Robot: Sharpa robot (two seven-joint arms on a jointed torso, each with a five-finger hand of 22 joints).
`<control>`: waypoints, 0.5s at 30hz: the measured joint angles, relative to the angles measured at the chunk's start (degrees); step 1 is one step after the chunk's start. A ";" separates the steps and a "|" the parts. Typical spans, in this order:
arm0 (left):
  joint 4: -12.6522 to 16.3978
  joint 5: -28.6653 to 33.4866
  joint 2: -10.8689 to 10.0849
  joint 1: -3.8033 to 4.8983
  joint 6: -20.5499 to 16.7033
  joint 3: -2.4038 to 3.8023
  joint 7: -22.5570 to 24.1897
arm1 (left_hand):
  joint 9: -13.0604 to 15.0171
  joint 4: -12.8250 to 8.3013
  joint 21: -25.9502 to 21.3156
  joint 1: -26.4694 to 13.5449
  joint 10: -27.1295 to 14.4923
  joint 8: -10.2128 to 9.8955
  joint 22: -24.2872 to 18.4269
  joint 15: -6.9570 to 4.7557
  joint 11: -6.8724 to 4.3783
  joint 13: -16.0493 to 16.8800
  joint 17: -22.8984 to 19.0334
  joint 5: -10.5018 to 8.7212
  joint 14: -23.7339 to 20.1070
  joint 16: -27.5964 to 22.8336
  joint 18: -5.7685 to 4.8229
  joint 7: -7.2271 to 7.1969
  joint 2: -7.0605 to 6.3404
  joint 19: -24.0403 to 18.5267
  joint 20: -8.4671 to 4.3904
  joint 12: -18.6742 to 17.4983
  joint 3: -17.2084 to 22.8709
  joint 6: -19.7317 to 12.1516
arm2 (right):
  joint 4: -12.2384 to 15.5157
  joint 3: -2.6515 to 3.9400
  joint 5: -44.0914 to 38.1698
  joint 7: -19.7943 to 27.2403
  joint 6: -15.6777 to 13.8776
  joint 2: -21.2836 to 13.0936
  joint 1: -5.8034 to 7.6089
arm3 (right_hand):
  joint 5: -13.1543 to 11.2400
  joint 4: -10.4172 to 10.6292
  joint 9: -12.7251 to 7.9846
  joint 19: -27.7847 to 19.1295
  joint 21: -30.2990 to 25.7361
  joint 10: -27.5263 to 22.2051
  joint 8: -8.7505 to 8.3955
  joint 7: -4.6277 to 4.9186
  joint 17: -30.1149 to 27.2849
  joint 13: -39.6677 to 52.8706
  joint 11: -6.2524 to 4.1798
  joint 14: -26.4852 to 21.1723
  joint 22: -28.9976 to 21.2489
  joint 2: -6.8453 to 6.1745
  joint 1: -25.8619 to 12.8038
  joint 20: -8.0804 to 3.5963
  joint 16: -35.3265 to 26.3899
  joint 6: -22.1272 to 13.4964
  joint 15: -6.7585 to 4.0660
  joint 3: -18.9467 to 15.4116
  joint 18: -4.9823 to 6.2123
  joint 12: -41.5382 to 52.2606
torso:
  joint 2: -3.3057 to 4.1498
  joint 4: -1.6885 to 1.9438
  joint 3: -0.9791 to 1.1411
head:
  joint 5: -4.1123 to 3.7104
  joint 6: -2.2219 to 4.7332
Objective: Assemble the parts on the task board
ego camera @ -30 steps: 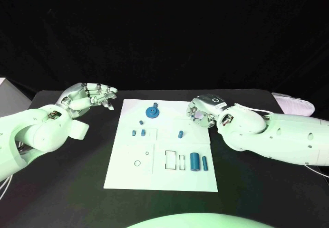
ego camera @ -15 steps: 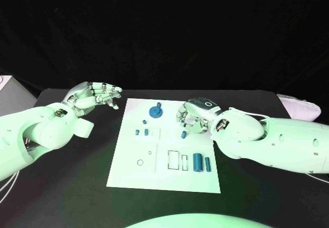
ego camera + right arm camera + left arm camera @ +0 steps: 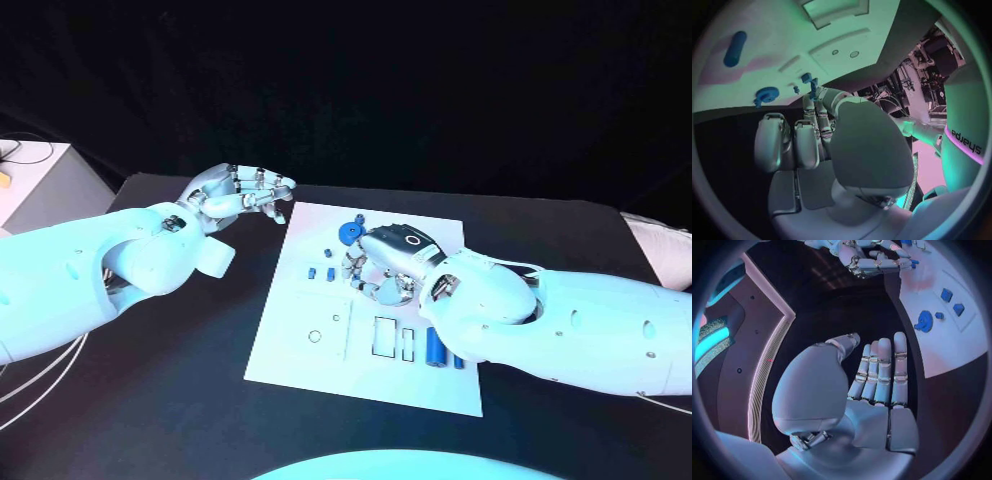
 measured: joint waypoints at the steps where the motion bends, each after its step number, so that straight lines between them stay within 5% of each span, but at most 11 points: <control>1: -0.03 0.00 0.17 0.00 -0.05 0.00 -0.01 | 0.00 0.00 0.00 0.00 0.00 0.00 0.00 0.00 0.00 0.00 0.00 0.00 0.00 0.00 0.00 0.00 0.00 0.00 0.00 0.00 0.00 0.00 | -0.26 -0.01 0.00 0.11 0.00 0.44 -0.20 | -0.01 0.00 0.00 0.00 0.00 0.00 0.00 0.00 -0.05 0.00 0.00 0.00 0.00 0.00 0.00 0.00 -0.20 0.00 0.00 0.00 0.00 0.00 | 0.00 0.00 -0.01 | 0.57 -0.01; 10: 0.03 -0.03 1.17 0.03 -0.51 -0.01 -0.07 | 0.00 0.00 0.00 0.23 0.00 0.00 -0.05 0.00 0.00 0.00 0.00 0.00 0.00 0.00 0.00 0.00 0.23 0.00 0.00 0.00 0.00 0.00 | -2.00 -0.09 0.00 0.98 -0.01 3.07 -1.80 | 0.05 -0.32 0.00 0.00 0.00 0.00 0.00 0.00 -0.17 0.00 0.00 0.00 0.00 0.00 0.00 0.00 -0.20 0.00 0.00 0.32 0.00 -0.23 | -0.01 0.13 -0.10 | 4.96 -1.46; 15: 0.03 -0.04 1.23 0.03 -0.68 0.00 -0.09 | 0.00 0.00 0.00 0.23 0.00 0.00 -0.05 0.00 0.00 0.00 0.00 0.00 0.00 0.00 0.00 0.00 0.23 0.00 0.00 0.00 0.00 0.00 | -2.32 -0.14 -0.02 1.22 -0.04 3.55 -2.25 | 0.08 -0.33 -0.01 0.00 0.00 0.00 0.00 0.00 -0.17 0.00 0.00 0.00 0.04 0.00 0.00 0.00 -0.20 0.00 0.00 0.32 0.00 -0.36 | -0.05 0.15 -0.10 | 6.75 -2.31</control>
